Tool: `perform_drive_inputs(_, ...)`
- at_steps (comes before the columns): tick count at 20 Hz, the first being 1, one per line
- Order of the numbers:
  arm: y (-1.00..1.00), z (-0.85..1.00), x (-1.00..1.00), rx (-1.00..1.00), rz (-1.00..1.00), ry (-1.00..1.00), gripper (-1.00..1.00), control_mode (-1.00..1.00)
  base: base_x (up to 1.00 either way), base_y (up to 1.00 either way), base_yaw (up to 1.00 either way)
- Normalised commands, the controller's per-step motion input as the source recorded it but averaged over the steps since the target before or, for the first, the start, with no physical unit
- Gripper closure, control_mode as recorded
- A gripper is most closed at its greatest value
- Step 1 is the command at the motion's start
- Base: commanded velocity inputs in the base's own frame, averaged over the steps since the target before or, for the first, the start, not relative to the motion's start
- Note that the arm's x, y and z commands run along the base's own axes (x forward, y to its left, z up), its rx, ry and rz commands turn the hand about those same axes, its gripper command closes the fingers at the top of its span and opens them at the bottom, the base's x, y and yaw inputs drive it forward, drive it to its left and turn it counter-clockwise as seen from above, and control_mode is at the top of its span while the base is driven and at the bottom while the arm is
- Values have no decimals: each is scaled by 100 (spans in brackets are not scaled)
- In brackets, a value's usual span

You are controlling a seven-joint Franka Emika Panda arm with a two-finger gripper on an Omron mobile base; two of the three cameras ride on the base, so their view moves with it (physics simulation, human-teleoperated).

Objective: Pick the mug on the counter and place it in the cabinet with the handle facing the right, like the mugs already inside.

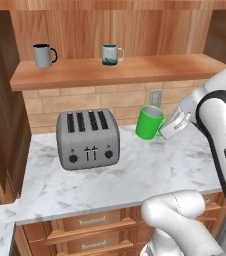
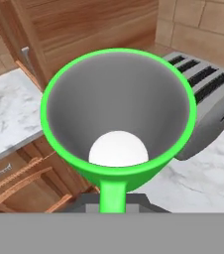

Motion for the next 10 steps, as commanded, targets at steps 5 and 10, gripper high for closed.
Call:
perform_drive_inputs(5,10,20,-47,-6,6,-8,100,-100,0,0,0)
perform_drive_inputs(10,2,13,-19,-8,0,-17,100,-100,0,0,0)
